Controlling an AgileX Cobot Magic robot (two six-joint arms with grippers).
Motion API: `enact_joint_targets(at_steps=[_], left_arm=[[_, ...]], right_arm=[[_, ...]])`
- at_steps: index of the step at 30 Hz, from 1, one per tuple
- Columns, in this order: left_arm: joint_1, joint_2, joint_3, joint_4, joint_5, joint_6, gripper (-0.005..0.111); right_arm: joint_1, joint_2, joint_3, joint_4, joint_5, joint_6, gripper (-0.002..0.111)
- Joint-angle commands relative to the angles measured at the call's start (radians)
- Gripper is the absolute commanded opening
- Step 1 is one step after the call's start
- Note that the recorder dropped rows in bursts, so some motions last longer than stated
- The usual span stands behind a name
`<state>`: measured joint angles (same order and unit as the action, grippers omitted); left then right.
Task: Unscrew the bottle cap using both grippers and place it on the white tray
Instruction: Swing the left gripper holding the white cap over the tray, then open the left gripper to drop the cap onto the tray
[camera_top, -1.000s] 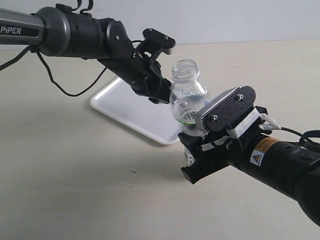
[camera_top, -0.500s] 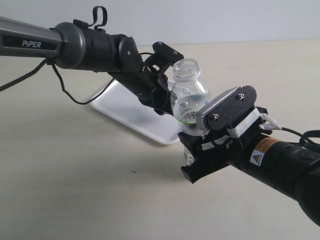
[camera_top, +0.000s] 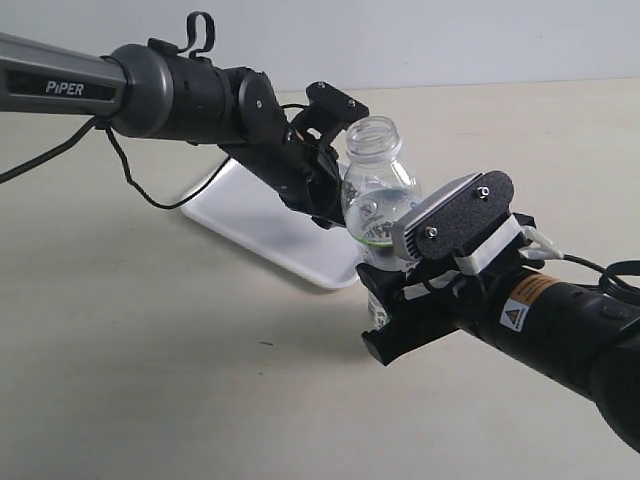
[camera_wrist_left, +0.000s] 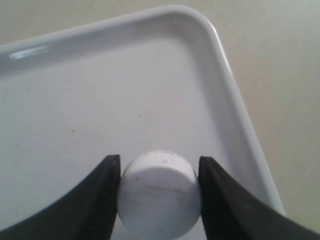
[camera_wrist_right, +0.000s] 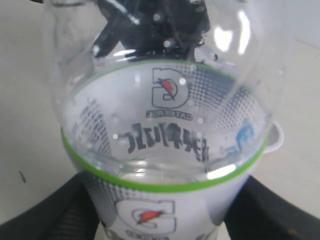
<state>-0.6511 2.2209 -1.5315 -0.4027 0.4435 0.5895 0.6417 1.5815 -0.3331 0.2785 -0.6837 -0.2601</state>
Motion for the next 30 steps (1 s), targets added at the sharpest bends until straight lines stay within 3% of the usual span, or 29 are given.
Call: enact_joint_targets(at_steps=[1, 12, 20, 30], left_arm=[[-0.005, 0.008, -0.006, 0.001, -0.013, 0.004, 0.0], [0.001, 0.008, -0.006, 0.012, -0.023, 0.004, 0.0], [0.047, 0.008, -0.006, 0.022, -0.017, -0.002, 0.0], [0.045, 0.008, -0.006, 0.06, 0.033, 0.054, 0.0]], right_arm=[[-0.003, -0.011, -0.001, 0.002, -0.084, -0.007, 0.0], [-0.003, -0.011, 0.007, 0.002, -0.097, -0.007, 0.0], [-0.003, -0.011, 0.128, 0.059, -0.322, 0.03, 0.0], [-0.003, -0.011, 0.136, 0.062, -0.253, 0.061, 0.0]])
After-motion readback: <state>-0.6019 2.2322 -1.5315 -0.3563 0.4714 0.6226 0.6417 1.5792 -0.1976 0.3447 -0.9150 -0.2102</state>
